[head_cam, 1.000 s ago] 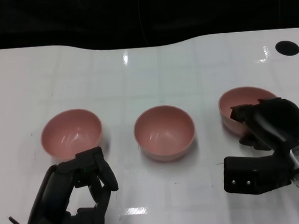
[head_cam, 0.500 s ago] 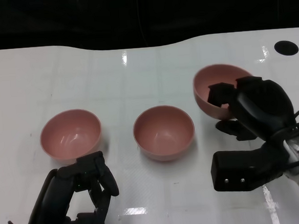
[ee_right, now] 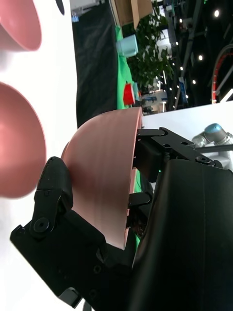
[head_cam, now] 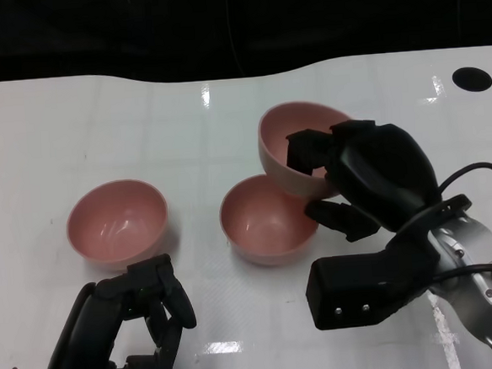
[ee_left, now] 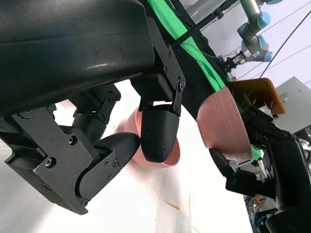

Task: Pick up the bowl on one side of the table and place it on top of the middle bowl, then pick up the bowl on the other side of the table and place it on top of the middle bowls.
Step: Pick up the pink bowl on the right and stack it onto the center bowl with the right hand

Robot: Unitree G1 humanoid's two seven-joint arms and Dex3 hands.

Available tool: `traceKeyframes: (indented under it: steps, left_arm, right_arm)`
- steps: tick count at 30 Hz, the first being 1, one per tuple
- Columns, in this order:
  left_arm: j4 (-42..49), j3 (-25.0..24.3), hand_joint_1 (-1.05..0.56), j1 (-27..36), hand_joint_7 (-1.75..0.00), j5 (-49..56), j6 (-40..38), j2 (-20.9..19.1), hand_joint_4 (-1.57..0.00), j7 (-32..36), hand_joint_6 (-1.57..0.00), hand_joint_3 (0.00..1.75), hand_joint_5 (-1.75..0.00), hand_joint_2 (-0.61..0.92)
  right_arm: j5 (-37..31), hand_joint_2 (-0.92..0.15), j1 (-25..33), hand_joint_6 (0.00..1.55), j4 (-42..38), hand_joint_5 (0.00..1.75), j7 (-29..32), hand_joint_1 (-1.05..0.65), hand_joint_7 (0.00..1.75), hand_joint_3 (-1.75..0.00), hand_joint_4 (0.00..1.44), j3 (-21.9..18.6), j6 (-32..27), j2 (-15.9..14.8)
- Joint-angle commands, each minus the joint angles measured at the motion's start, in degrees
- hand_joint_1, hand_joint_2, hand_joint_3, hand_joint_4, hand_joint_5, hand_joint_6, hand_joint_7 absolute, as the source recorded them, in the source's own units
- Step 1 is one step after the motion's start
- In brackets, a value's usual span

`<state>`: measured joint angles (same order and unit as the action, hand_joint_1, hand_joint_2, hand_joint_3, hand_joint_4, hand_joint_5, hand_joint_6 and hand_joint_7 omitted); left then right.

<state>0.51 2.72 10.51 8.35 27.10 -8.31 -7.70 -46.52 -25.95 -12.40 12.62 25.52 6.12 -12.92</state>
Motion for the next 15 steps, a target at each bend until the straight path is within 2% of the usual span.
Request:
traceKeyframes:
  steps: [1,3,7,13,15]
  left_arm:
    - [-1.12,-0.27,-0.1,0.82,-1.57,0.21,-0.52,-0.54,-0.89,0.67,-0.8,1.48,-1.71,0.32]
    - [-1.8,-0.1,-0.1,1.33,-1.58,0.47,-0.72,-0.34,-0.88,0.81,-0.8,1.48,-1.73,0.33]
    - [-1.93,0.26,-0.1,1.67,-1.58,0.35,-0.44,-0.2,-0.88,0.61,-0.8,1.48,-1.74,0.33]
    - [-2.42,0.59,-0.12,1.99,-1.57,2.42,-0.26,-0.18,-0.89,1.8,-0.8,1.44,-1.74,0.35]
    - [-2.44,0.88,-0.12,1.97,-1.57,2.68,-0.05,-0.05,-0.89,1.91,-0.8,1.43,-1.75,0.36]
  right_arm:
    - [1.58,-0.32,-0.47,0.87,0.55,1.75,-2.03,-0.19,1.46,-1.22,0.99,0.16,0.38,1.14]
    - [1.99,-0.33,-0.41,0.81,0.64,1.75,-3.07,-0.2,1.58,-1.23,1.0,0.4,0.61,1.78]
    - [1.61,-0.31,-0.7,0.75,-1.32,1.75,-2.78,-0.23,1.72,-1.26,1.0,1.27,2.23,2.3]
    - [1.41,-0.34,-1.59,0.7,-4.23,1.75,-3.81,-0.24,1.75,-1.27,0.97,2.3,2.35,3.25]
    - [1.33,-0.3,-1.9,0.71,-5.45,1.75,-3.32,-0.25,1.69,-1.25,0.98,2.51,3.01,3.39]
